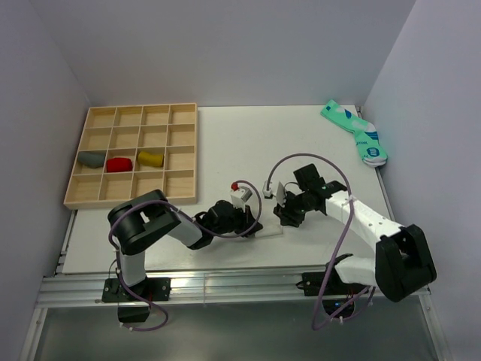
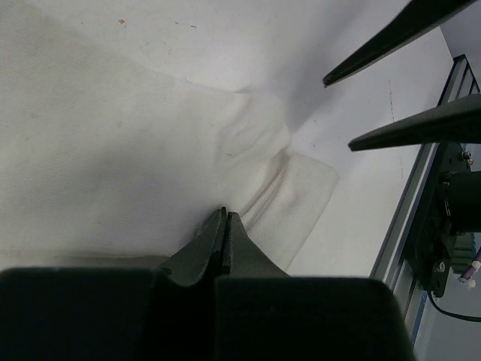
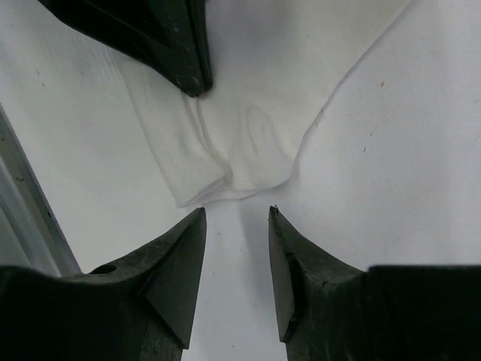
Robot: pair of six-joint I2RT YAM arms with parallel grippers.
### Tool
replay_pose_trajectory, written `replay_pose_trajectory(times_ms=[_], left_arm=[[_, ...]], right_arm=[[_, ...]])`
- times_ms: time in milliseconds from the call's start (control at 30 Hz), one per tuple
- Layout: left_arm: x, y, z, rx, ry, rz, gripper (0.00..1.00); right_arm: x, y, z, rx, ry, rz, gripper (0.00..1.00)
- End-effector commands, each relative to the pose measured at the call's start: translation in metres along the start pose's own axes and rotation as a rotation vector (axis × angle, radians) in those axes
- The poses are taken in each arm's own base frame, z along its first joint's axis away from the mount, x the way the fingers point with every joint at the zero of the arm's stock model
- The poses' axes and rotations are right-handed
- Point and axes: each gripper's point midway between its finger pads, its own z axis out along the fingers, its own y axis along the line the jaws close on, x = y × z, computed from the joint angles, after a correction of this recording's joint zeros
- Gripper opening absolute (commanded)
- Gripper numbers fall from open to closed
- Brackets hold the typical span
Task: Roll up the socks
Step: Roll the sock at the center of the board.
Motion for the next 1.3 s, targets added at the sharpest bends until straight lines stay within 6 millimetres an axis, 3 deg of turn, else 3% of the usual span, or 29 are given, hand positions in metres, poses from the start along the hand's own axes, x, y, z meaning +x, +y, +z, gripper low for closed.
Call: replay_pose_trajectory(times_ms=[0, 433, 767, 1267], left_arm=[[0.049, 0.043, -0.009, -0.163, 0.160, -0.010, 0.00], [0.053, 0.041, -0.007, -0.146, 0.173, -0.022, 0.00], [0.056, 0.040, -0.001, -0.143, 0.196, -0.031, 0.00], [0.057, 0.038, -0.001, -0.130, 0.209, -0.030, 0.00]], right_arm=[[-0.025, 0.001, -0.008, 0.013, -0.119, -0.112, 0.47], [-0.026, 0.029, -0.017, -0.020, -0.205, -0.206, 0.47], [-0.010, 0.040, 0.005, -0.024, -0.156, -0.272, 0.42], [-0.016, 0.023, 0.021, 0.111, -0.141, -0.360, 0.46]])
